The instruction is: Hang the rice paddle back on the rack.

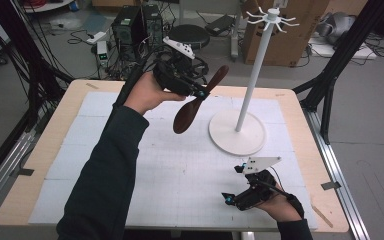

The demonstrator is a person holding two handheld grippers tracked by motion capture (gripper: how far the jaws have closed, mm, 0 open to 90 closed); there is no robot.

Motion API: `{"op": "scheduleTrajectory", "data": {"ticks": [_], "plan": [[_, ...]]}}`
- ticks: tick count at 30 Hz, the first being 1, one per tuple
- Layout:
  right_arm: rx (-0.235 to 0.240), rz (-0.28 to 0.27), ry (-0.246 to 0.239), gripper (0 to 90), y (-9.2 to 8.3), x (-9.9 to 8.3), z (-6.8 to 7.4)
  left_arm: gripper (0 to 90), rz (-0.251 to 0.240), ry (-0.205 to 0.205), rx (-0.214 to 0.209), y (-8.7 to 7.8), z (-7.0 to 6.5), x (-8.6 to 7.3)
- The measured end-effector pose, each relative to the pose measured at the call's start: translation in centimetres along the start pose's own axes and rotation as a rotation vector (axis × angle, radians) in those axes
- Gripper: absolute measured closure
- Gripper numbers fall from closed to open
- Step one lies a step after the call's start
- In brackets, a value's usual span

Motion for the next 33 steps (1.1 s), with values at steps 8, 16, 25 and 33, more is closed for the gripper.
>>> {"op": "scheduleTrajectory", "data": {"ticks": [8,16,25,33], "plan": [[0.001,-0.003,-0.008,0.2,0.0,0.1,0.0,78.7,-0.03,0.015,0.003,-0.5,0.4,2.1],[0.004,-0.009,0.001,0.2,-0.1,0.1,0.0,78.7,-0.07,0.02,0.001,-0.8,1.0,4.0],[0.004,-0.007,0.001,0.2,-0.1,0.0,0.0,78.7,-0.105,0.031,-0.009,-0.9,1.0,6.1],[0.003,-0.01,0.0,0.2,-0.2,0.0,-0.1,78.7,-0.12,0.012,-0.002,-0.9,2.1,6.8]]}}
Point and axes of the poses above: each handheld gripper's, and its own axes: y roughly forward along the jaws, x roughly out of its top, z roughly to its left, the point moved 3 cm from there along y, roughly forward along the jaws
